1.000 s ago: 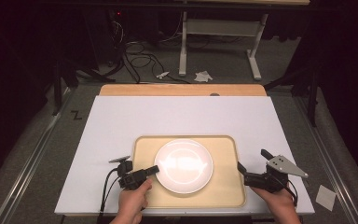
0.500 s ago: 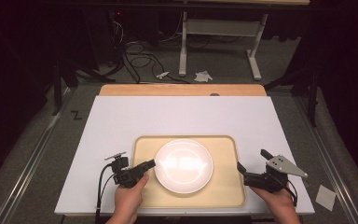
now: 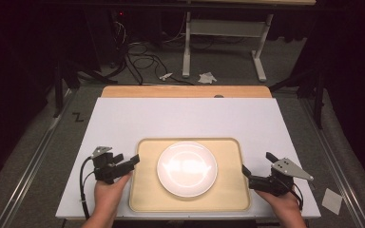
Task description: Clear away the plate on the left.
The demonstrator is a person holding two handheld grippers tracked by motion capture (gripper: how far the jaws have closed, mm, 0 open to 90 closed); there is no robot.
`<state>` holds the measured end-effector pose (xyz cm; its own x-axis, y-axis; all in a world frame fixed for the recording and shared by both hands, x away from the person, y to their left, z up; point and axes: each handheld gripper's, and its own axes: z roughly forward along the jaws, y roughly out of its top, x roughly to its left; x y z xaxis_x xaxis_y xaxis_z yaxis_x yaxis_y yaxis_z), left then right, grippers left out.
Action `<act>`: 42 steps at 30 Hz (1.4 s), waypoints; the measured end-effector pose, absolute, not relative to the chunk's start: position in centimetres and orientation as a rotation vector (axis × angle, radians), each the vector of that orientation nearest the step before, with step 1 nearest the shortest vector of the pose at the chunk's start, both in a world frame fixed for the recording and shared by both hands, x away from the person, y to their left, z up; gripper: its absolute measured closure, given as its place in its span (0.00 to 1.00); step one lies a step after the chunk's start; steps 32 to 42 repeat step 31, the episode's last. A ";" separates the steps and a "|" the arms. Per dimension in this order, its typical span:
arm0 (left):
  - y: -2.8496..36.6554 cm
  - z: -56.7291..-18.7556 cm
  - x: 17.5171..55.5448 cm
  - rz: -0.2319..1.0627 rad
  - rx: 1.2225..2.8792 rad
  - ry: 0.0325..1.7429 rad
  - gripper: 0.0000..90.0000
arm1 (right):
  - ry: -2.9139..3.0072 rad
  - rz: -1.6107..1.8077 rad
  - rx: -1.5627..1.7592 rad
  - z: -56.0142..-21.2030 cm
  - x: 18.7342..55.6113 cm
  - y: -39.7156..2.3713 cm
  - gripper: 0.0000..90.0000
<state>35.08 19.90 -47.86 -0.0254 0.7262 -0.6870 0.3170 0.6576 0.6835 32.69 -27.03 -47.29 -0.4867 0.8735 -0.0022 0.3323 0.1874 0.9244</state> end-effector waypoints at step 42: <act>25.2 -47.8 32.6 0.557 1.068 1.388 0.00 | 1.897 1.272 1.171 -47.6 33.1 -28.0 0.01</act>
